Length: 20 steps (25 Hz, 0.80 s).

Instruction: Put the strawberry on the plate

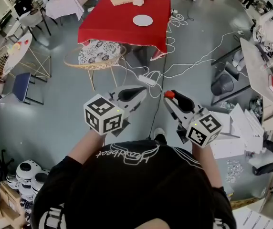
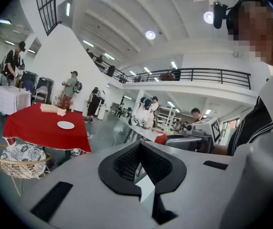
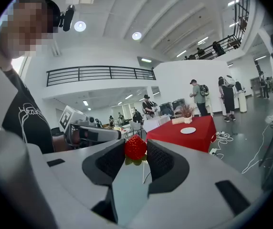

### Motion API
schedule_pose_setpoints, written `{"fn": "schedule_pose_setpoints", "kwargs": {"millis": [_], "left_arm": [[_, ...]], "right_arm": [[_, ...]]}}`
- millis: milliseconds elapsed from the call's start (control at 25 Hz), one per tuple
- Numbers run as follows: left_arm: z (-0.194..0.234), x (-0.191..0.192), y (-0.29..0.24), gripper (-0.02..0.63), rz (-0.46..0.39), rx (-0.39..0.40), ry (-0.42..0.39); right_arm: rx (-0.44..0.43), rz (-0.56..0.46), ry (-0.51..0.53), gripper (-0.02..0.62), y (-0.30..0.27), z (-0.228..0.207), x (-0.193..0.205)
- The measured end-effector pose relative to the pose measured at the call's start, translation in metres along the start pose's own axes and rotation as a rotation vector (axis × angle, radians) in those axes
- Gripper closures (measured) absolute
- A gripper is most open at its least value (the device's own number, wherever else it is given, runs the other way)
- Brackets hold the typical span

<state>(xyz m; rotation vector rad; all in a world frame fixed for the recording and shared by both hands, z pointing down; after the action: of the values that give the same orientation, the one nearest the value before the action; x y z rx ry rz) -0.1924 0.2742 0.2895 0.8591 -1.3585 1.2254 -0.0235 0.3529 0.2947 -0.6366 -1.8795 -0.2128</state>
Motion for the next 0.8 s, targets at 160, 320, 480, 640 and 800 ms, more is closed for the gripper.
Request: {"fn": "schedule_pose_setpoints", "kwargs": {"millis": [160, 320, 480, 640, 800], "left_arm": [[0.003, 0.001, -0.014, 0.600, 0.006, -0.004, 0.015], [0.004, 0.000, -0.034, 0.600, 0.015, -0.013, 0.028], [0.010, -0.003, -0.061, 0.600, 0.020, -0.036, 0.046], [0.018, -0.007, -0.099, 0.600, 0.016, -0.067, 0.073], [0.024, -0.012, -0.140, 0.600, 0.026, -0.100, 0.080]], "right_arm": [[-0.006, -0.004, 0.003, 0.457, -0.001, -0.012, -0.003], [-0.023, 0.003, -0.003, 0.457, 0.003, -0.032, -0.007], [-0.040, 0.011, -0.036, 0.457, 0.005, -0.064, -0.015], [-0.071, 0.034, -0.048, 0.457, 0.006, -0.103, -0.027], [-0.104, 0.048, -0.063, 0.457, 0.008, -0.146, -0.041]]}}
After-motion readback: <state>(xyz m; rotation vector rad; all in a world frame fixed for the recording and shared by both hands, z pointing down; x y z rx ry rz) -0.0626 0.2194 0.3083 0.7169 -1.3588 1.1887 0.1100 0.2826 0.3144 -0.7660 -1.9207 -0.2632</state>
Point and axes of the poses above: the fingertips, and each gripper's own axes: y backward along the fingers, z to its left, x out of its underside, the point moved 7 cm from there along y, backward along the fingers, and after that the axes turned 11 degrees about -y, right-handed, at the moved point
